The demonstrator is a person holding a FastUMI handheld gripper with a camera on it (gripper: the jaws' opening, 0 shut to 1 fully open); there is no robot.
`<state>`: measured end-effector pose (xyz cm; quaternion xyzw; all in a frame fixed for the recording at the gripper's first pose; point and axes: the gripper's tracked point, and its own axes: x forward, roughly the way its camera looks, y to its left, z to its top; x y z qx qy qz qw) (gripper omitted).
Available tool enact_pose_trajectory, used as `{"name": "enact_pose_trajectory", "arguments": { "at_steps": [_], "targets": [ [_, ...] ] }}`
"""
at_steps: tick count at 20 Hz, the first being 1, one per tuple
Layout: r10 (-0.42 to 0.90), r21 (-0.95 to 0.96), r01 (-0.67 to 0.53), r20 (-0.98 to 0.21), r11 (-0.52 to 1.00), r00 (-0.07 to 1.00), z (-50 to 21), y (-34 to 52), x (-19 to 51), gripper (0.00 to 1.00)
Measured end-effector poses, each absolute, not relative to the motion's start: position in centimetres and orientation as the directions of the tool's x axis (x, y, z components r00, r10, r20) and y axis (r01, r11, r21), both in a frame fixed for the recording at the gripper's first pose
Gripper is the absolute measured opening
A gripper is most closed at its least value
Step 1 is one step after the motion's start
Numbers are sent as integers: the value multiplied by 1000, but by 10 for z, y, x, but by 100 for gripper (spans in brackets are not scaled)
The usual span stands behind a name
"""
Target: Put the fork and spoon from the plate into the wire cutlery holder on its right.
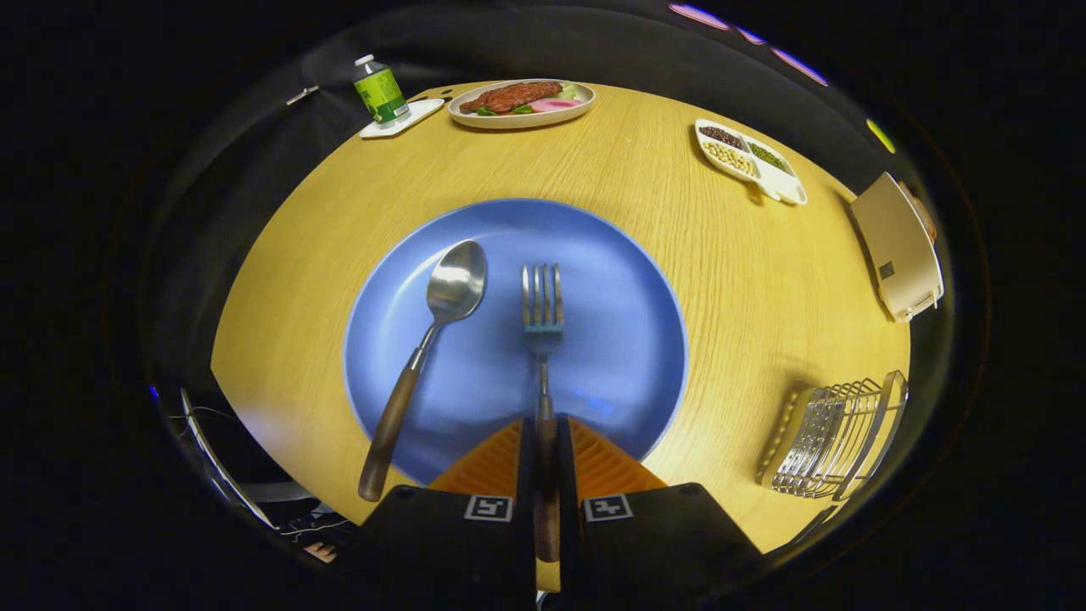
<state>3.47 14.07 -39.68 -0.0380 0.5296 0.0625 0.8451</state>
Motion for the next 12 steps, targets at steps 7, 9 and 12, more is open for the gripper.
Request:
{"name": "enact_pose_trajectory", "arguments": {
  "at_steps": [7,9,12],
  "targets": [
    [129,61,-177,-905,982,405,-374,132,33,9],
    [113,14,-241,-909,970,402,-359,122,28,8],
    [153,29,-297,-903,954,402,-329,119,16,8]
  ]
}}
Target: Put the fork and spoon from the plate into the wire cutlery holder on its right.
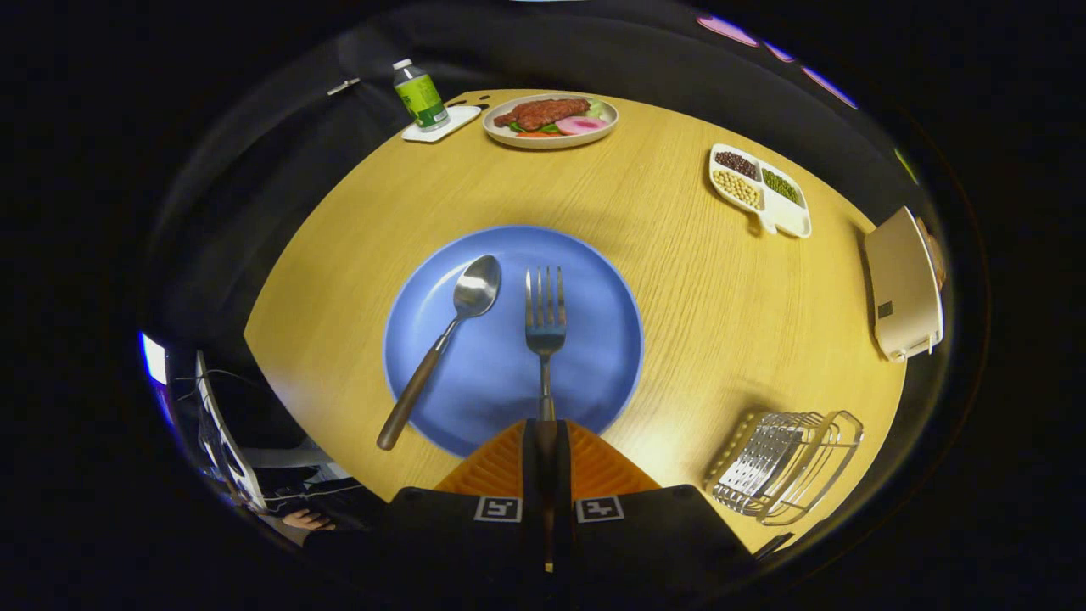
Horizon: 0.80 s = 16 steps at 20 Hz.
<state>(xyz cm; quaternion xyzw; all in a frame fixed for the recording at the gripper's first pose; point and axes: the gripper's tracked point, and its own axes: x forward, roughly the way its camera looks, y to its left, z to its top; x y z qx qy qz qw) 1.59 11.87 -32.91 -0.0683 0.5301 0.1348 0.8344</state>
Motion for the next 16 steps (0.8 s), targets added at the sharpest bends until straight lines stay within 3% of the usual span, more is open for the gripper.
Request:
{"name": "enact_pose_trajectory", "arguments": {
  "at_steps": [9,16],
  "targets": [
    [174,25,-396,-922,918,346,-238,23,-21,8],
    [96,-18,-419,-964,908,249,-236,-57,-40,8]
  ]
}}
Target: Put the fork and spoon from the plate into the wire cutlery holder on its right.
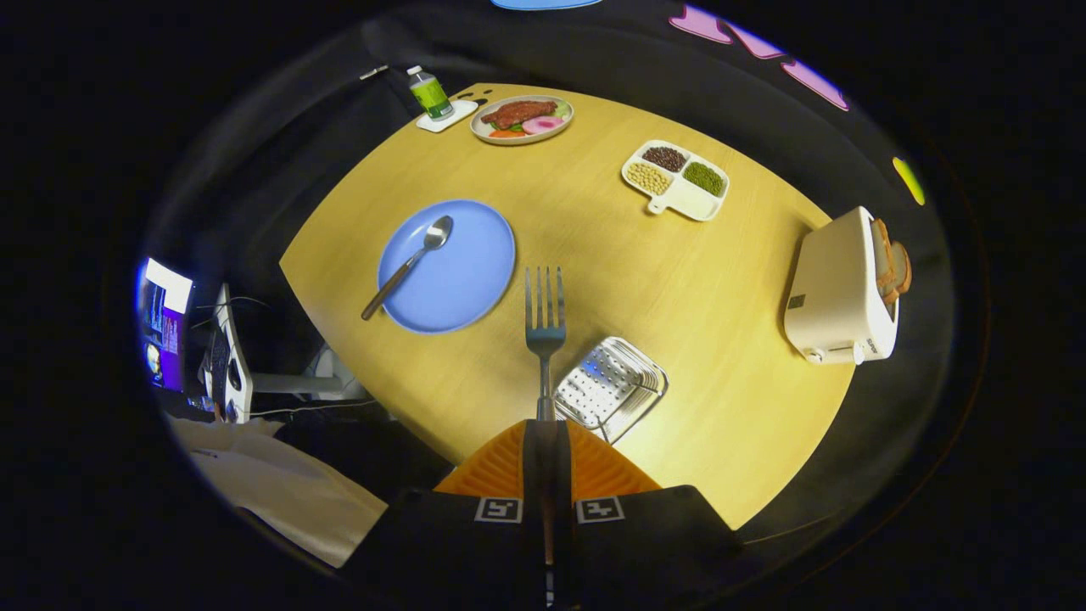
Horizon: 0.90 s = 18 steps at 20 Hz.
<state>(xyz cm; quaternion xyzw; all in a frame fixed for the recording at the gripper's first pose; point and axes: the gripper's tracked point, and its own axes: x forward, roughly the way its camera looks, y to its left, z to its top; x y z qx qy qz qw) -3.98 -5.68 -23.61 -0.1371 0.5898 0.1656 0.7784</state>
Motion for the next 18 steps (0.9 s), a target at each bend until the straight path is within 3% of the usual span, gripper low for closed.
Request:
{"name": "enact_pose_trajectory", "arguments": {
  "at_steps": [5,18],
  "targets": [
    [-48,-106,-459,-990,882,135,-249,-113,-57,8],
    [-101,-67,-465,-994,883,-50,-282,-116,-46,8]
  ]
}}
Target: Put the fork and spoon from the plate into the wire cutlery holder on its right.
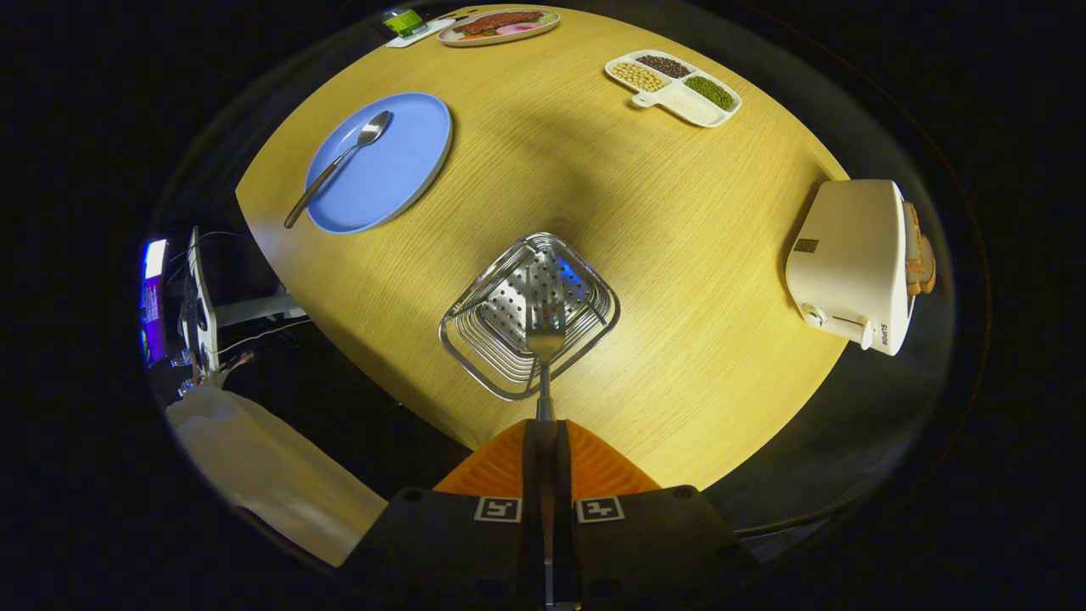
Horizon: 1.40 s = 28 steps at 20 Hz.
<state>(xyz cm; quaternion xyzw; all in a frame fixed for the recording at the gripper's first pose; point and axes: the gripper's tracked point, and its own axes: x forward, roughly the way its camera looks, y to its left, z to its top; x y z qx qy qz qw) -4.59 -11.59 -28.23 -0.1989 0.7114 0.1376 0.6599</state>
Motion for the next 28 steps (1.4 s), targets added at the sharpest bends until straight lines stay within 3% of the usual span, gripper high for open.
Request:
{"name": "enact_pose_trajectory", "arguments": {
  "at_steps": [5,10,12,15,18,20,25,28],
  "targets": [
    [-95,-52,-419,-992,907,-84,-292,-116,-34,11],
    [-62,-41,-398,-997,916,-40,-287,-104,-24,16],
    [-31,-27,-389,-1000,921,-4,-281,-96,-20,27],
    [27,-3,-357,-997,934,79,-270,-81,-17,81],
    [59,-8,-340,-981,940,185,-254,-70,-12,100],
    [74,-14,-322,-962,947,262,-245,-58,-8,97],
    [133,8,-285,-897,959,422,-215,-5,2,100],
    [159,16,-295,-870,955,468,-208,30,5,100]
  ]
}}
